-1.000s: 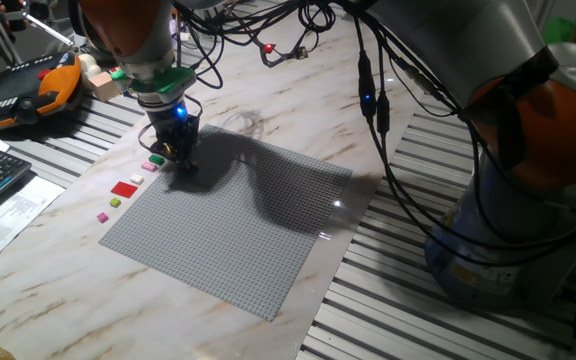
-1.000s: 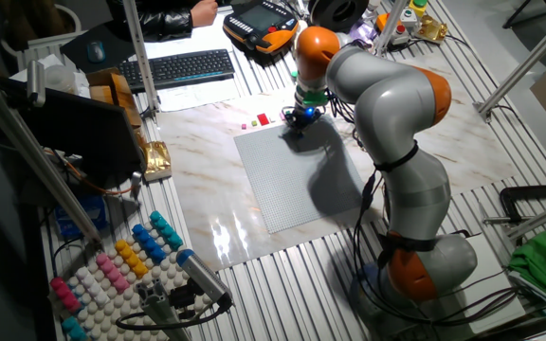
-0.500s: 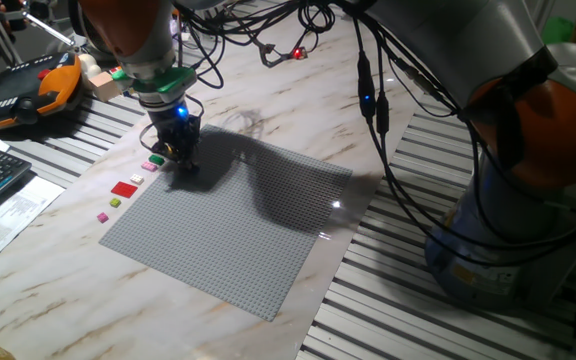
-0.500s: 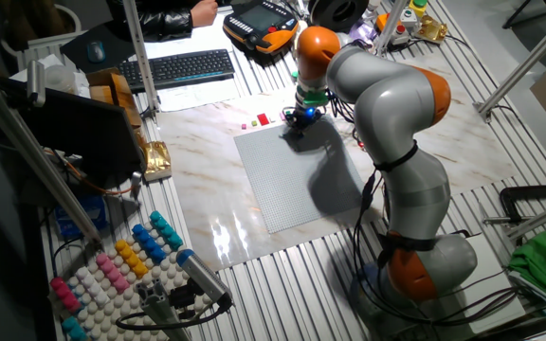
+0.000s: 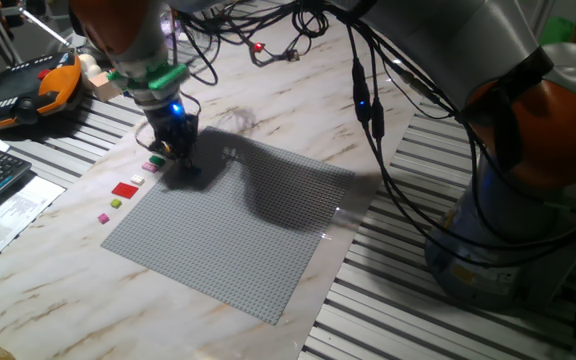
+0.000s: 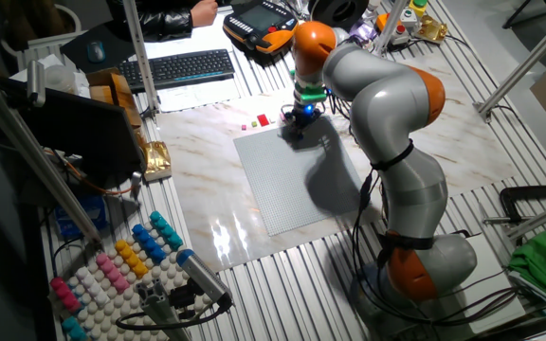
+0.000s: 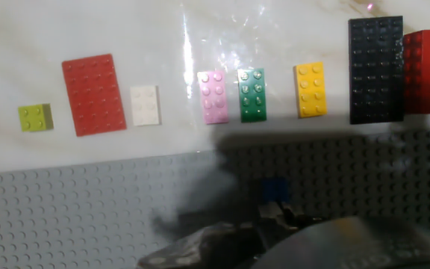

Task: Build with small Lego blocks

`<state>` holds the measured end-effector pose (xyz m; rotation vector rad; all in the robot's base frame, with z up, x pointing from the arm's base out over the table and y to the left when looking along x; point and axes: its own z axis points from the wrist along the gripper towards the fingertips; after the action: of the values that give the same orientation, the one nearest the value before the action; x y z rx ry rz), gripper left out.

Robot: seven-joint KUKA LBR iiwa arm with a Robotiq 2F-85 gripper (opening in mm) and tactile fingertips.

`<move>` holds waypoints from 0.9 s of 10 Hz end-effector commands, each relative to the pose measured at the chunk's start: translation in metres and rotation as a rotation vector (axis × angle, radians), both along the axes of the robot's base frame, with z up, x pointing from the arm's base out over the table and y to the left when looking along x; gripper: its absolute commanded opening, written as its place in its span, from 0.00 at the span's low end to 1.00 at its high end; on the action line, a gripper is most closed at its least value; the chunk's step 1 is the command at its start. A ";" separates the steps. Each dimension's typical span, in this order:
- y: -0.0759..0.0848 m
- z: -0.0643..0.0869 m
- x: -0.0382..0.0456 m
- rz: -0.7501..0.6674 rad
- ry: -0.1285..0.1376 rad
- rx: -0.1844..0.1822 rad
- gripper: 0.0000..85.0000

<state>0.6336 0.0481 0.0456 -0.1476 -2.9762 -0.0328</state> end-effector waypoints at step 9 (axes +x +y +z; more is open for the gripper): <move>-0.046 0.020 0.0579 0.000 -0.063 -0.041 0.38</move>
<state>0.6931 -0.0006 0.0656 -0.1574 -3.0417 0.0279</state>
